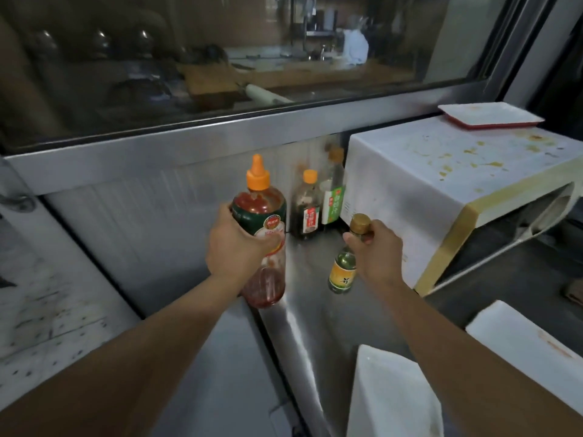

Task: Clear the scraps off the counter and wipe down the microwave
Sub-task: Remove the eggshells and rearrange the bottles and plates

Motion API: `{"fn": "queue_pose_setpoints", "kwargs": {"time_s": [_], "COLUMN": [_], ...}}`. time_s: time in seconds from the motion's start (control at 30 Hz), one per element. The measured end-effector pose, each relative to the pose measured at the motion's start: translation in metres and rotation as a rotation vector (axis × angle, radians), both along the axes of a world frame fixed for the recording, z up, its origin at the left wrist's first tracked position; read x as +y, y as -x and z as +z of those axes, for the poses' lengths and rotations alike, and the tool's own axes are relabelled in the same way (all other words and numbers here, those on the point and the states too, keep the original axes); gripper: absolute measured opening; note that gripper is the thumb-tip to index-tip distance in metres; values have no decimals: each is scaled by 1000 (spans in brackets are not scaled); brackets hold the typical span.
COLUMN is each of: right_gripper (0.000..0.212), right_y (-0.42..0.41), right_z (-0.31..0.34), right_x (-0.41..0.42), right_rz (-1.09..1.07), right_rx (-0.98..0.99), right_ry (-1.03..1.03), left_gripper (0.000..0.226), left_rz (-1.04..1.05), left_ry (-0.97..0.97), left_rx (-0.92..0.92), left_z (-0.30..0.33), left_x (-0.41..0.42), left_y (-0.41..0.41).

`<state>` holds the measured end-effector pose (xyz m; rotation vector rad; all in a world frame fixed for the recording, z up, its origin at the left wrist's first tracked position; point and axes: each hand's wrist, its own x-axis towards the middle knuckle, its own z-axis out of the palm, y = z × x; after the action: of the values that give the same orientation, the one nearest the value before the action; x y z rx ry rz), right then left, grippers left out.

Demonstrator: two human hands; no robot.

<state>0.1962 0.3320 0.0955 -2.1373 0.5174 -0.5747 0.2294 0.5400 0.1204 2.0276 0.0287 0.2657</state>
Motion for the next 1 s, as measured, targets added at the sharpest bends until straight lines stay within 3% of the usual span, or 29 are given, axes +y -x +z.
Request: {"fn": "queue_pose_setpoints", "kwargs": {"time_s": [0.3, 0.5, 1.0], "right_gripper": [19, 23, 30], "right_y": [-102, -153, -188], "right_z": [-24, -42, -61], "right_x": [53, 66, 76], "right_rz": [27, 13, -45], "right_rx": [13, 27, 0], "right_ry": [-41, 47, 62], "left_gripper": [74, 84, 75], "left_rz": [2, -22, -37], "left_ry": [28, 68, 96], "left_rx": [9, 11, -13], "left_z": [-24, -38, -47], "left_x": [53, 58, 62], "left_y": [-53, -74, -103]}}
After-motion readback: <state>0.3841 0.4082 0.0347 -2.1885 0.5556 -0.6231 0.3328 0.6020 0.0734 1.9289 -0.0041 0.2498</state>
